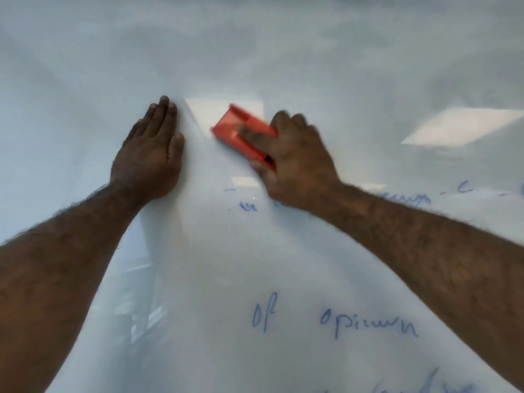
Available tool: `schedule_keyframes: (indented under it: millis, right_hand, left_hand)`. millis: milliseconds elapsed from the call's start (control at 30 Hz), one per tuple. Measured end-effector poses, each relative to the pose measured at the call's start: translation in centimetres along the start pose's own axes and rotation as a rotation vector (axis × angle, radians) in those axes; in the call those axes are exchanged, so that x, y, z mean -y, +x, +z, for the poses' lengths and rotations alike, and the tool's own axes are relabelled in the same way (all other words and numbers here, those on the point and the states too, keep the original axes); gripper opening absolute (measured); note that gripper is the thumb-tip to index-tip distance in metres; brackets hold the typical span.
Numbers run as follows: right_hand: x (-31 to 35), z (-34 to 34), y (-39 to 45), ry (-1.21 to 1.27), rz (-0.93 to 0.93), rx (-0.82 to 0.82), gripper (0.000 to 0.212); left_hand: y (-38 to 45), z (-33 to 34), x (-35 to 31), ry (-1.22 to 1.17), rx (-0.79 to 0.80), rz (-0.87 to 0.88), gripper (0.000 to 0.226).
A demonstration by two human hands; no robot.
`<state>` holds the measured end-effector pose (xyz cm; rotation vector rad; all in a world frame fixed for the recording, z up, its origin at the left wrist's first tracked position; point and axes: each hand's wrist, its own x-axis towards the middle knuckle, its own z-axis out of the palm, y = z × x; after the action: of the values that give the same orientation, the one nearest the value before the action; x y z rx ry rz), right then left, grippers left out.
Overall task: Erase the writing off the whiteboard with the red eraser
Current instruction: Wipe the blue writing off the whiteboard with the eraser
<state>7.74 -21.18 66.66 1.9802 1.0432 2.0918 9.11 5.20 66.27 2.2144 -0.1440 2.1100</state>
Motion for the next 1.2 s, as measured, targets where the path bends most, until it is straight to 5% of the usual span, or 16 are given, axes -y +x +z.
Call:
schedule_keyframes:
  millis: [200, 267, 433, 533, 600, 733, 900, 1033, 1100, 1200]
  right_hand:
    - [2.7, -0.2, -5.2, 0.033, -0.532, 0.214, 0.046]
    - [0.1, -1.2, -3.3, -0.013, -0.459, 0.204, 0.046]
    - [-11.1, -4.1, 2.5, -0.158, 0.225, -0.061, 0.059]
    - [-11.9, -4.2, 2.5, -0.136, 0.456, -0.097, 0.060]
    - [-9.0, -3.1, 0.9, -0.143, 0.434, -0.131, 0.059]
    - [-1.4, -1.2, -5.5, -0.092, 0.106, -0.103, 0.055]
    - [3.9, -1.2, -13.6, 0.023, -0.229, 0.149, 0.045]
    - [2.0, -2.9, -13.5, -0.020, -0.430, 0.270, 0.040]
    - [-0.9, -4.0, -11.2, -0.069, -0.418, 0.285, 0.042]
    - [-7.0, -6.0, -6.7, -0.155, -0.094, 0.145, 0.050]
  left_hand:
    - [-0.5, -0.1, 0.0, -0.017, -0.009, 0.010, 0.064]
    - [-0.8, -0.2, 0.2, -0.014, -0.015, 0.007, 0.064]
    - [-1.1, -0.2, 0.1, -0.015, -0.022, 0.009, 0.062]
    - [-1.0, -0.1, 0.2, -0.006, -0.029, 0.013, 0.063]
    - [-0.9, 0.1, 0.4, -0.005, -0.036, 0.012, 0.064]
    - [-0.9, 0.3, 0.6, 0.007, -0.048, 0.020, 0.064]
    - [-0.9, 0.5, 1.2, 0.003, -0.052, 0.026, 0.063]
    - [-1.3, 1.0, 1.3, -0.009, -0.049, 0.014, 0.064]
    - [-1.5, 1.2, 1.2, -0.015, -0.053, 0.004, 0.064]
    - [-2.3, 1.0, 1.2, -0.014, -0.053, -0.015, 0.063]
